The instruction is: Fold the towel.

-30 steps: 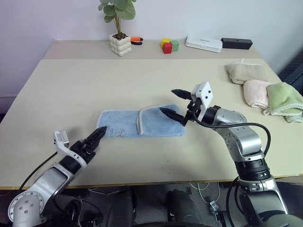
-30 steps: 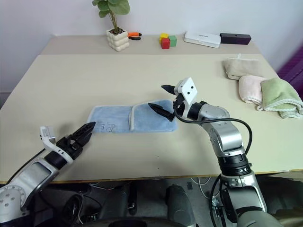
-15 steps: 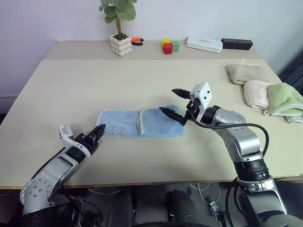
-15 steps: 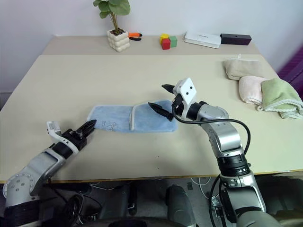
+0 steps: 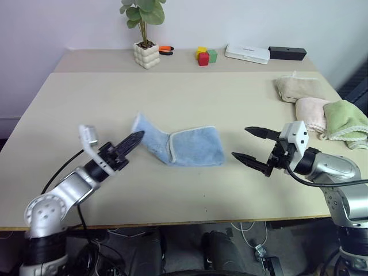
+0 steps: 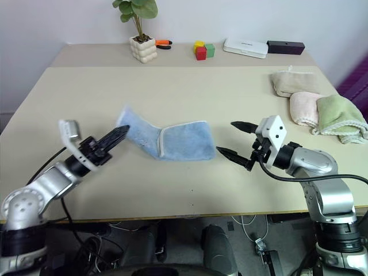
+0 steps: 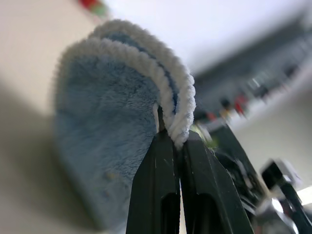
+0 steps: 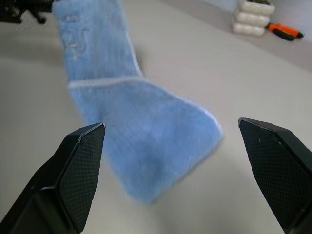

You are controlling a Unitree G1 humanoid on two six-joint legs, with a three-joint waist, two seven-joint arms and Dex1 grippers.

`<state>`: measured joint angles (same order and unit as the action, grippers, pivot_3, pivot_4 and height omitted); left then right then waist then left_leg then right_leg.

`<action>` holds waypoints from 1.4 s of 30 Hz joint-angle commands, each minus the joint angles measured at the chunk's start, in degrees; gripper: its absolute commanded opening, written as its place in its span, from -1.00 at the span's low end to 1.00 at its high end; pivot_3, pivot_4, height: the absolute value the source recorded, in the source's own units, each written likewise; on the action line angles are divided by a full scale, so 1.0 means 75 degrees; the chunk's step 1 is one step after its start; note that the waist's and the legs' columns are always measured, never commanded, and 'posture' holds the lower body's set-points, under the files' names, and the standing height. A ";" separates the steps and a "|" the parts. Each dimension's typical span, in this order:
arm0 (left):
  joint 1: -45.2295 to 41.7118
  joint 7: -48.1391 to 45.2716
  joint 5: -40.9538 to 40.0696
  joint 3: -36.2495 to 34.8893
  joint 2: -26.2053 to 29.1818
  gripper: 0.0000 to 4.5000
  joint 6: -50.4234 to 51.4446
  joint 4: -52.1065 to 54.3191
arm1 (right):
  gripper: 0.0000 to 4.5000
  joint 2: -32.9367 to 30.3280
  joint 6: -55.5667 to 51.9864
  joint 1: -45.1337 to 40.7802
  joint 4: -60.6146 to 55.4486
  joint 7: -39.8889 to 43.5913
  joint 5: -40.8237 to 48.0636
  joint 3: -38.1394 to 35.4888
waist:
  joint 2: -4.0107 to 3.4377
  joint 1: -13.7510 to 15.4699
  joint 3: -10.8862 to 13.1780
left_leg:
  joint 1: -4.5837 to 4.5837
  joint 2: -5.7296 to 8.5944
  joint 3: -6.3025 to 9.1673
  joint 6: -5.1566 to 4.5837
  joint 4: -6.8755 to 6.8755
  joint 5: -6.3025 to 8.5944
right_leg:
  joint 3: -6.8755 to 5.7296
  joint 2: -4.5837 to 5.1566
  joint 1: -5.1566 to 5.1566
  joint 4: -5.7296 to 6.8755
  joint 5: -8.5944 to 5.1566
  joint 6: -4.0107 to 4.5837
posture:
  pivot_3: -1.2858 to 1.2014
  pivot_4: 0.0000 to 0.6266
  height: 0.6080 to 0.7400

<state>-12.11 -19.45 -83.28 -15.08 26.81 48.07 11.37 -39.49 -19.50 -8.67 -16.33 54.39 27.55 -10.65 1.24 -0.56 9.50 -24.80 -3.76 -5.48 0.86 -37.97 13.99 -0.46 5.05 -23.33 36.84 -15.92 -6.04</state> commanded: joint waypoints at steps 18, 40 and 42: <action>-0.3209 -0.3490 0.5813 0.3644 -0.2340 -0.98 -0.1548 -0.3483 | 1.00 0.0072 0.0160 0.0611 -0.1070 -0.0906 0.0208 -0.0630 | 0.0002 0.0167 0.0002 | -0.0016 0.0006 0.0005 -0.0012 0.0009 0.0005 | -0.0001 -0.0008 0.0012 -0.0064 0.0005 -0.0010 | 0.03 -0.52 0.92; -0.2790 -0.4370 0.5216 0.2676 -0.2536 0.97 -0.0051 -0.1927 | 1.00 0.0599 0.0102 -0.0482 -0.0495 -0.1534 0.0205 -0.0099 | 0.0002 0.0154 0.0002 | -0.0020 0.0004 0.0011 -0.0017 0.0006 0.0007 | -0.0002 -0.0009 0.0013 -0.0064 0.0007 -0.0013 | 0.03 -0.52 0.92; -0.2837 -0.4288 0.4601 0.2103 -0.2435 0.97 0.0312 -0.1619 | 1.00 0.0910 0.0043 -0.0839 -0.0330 -0.1850 0.0253 -0.0083 | 0.0000 0.0149 0.0001 | -0.0020 0.0003 0.0011 -0.0017 0.0006 0.0007 | -0.0002 -0.0009 0.0013 -0.0063 0.0007 -0.0014 | 0.03 -0.52 0.92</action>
<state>-32.48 -51.04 -44.63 4.02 8.34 49.03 -4.33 -33.41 -19.44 -13.30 -18.62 42.18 28.42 -10.52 1.24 0.56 9.51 -24.95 -3.75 -5.40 0.74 -37.93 14.04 -0.47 4.98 -23.23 36.38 -15.84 -6.19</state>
